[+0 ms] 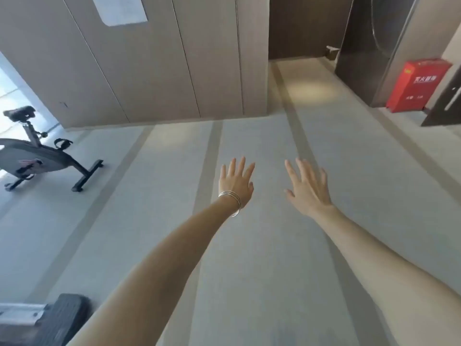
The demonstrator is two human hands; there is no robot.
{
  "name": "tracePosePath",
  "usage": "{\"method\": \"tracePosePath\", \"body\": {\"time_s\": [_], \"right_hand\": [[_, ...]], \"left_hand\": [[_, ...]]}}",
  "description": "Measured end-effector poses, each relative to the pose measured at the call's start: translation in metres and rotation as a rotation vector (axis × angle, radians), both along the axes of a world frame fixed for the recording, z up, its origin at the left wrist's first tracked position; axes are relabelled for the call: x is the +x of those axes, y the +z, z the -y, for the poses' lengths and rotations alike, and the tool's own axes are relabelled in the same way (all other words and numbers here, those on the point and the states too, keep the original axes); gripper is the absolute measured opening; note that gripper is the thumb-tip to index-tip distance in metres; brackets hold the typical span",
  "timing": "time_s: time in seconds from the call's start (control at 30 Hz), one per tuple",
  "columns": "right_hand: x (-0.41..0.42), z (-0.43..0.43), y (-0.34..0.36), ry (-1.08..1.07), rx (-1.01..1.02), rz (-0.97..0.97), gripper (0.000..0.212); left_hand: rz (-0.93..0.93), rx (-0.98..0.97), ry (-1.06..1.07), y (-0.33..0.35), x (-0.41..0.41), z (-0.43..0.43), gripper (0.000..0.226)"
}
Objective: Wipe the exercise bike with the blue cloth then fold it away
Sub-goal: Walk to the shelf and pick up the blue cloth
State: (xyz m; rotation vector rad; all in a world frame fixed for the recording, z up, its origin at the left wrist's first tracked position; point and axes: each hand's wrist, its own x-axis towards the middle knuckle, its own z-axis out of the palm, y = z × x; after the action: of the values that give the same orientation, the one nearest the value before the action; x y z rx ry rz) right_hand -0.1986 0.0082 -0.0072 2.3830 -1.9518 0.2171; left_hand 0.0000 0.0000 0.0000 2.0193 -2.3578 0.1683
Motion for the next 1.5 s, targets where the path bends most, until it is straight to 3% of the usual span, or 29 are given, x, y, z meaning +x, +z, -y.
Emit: {"method": "tracePosePath", "body": {"time_s": [0.17,0.33,0.7,1.2,1.5], "right_hand": [[-0.01,-0.07,-0.106,-0.111,0.286,-0.043,0.068],[-0.023,-0.136,-0.173,-0.192,0.478,-0.031,0.066],[-0.078,-0.274,-0.222,-0.472,0.741,0.148,0.057],[-0.271,-0.458,-0.194,-0.866,0.734,0.287,0.055],[-0.389,-0.507,-0.165,-1.166,0.558,0.39,0.054]], "left_hand": [[0.011,0.344,-0.065,-0.108,-0.019,-0.062,0.056],[0.026,0.549,-0.146,-0.188,-0.038,-0.116,0.055],[0.07,0.866,-0.378,-0.235,-0.115,-0.202,0.063],[0.291,0.775,-0.851,-0.206,-0.347,-0.307,0.06],[0.278,0.651,-1.106,-0.169,-0.517,-0.335,0.059]]}}
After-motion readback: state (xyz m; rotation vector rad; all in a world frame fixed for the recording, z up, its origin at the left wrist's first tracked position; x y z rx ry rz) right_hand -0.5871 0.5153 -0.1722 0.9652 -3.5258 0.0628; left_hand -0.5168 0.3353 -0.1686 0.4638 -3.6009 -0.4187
